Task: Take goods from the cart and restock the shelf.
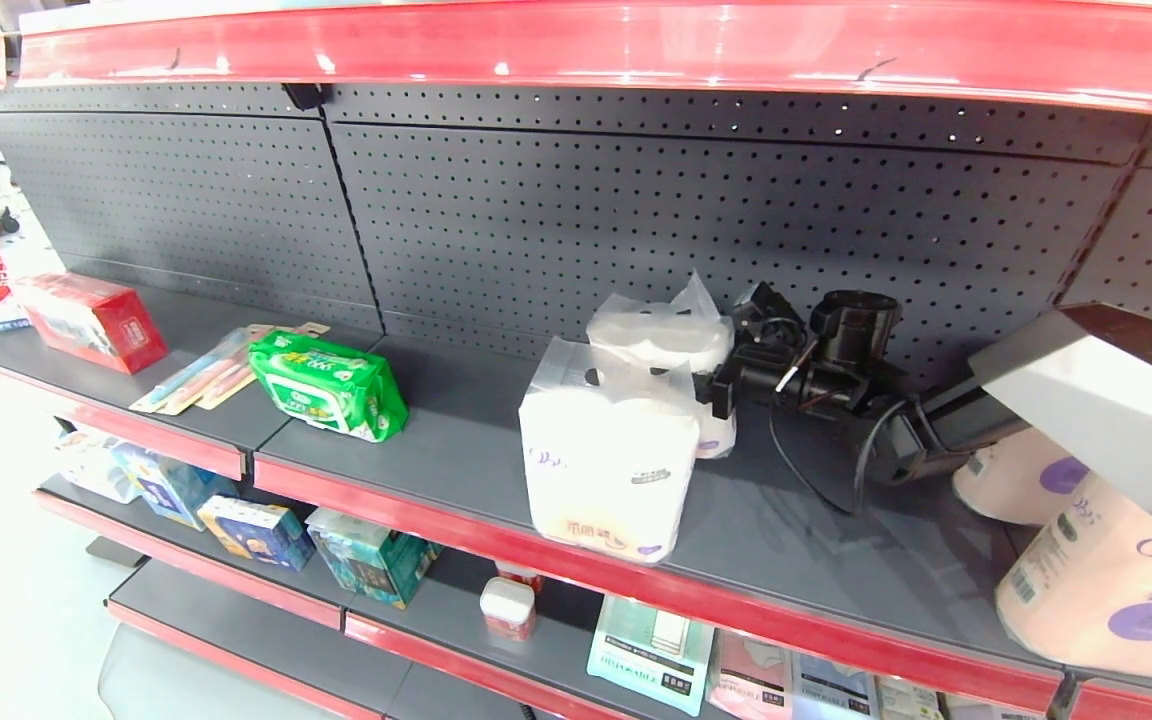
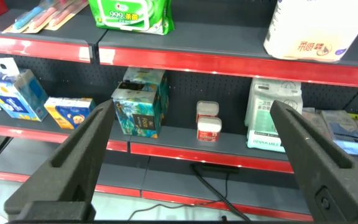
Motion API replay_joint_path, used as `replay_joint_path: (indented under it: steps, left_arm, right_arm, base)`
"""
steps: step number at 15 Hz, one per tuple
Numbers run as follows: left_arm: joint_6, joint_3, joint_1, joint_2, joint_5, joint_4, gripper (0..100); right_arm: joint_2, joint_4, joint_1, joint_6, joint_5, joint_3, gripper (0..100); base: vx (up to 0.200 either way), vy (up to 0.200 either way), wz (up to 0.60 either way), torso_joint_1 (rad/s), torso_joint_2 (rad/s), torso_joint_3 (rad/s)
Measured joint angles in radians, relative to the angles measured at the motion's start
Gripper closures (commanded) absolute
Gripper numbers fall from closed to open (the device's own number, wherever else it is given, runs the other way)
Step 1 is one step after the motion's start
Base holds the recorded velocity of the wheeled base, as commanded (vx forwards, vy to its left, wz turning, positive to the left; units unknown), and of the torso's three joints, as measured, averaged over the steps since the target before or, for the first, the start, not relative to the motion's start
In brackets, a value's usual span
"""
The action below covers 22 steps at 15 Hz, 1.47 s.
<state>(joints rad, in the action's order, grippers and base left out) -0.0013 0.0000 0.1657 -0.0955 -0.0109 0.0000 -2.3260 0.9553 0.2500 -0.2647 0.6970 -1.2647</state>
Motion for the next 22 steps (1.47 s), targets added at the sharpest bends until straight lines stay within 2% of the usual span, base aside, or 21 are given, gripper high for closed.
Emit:
replay_joint_path:
  steps: [8,15,22]
  left_arm:
    - [0.000,0.000,0.000,0.000,0.000,0.000,0]
    - [0.000,0.000,0.000,0.000,0.000,0.000,0]
    - [0.000,0.000,0.000,0.000,0.000,0.000,0]
  right_arm:
    - [0.020,0.000,-0.040,-0.061,0.037,0.092,100]
    - [0.017,0.000,-0.016,-0.049,0.089,0.084,100]
    - [0.005,0.002,-0.021,-0.049,0.083,0.074,100]
  base:
    - [0.000,0.000,0.00,0.000,0.00,0.000]
    - [0.000,0.000,0.00,0.000,0.00,0.000]
    - [0.000,0.000,0.00,0.000,0.00,0.000]
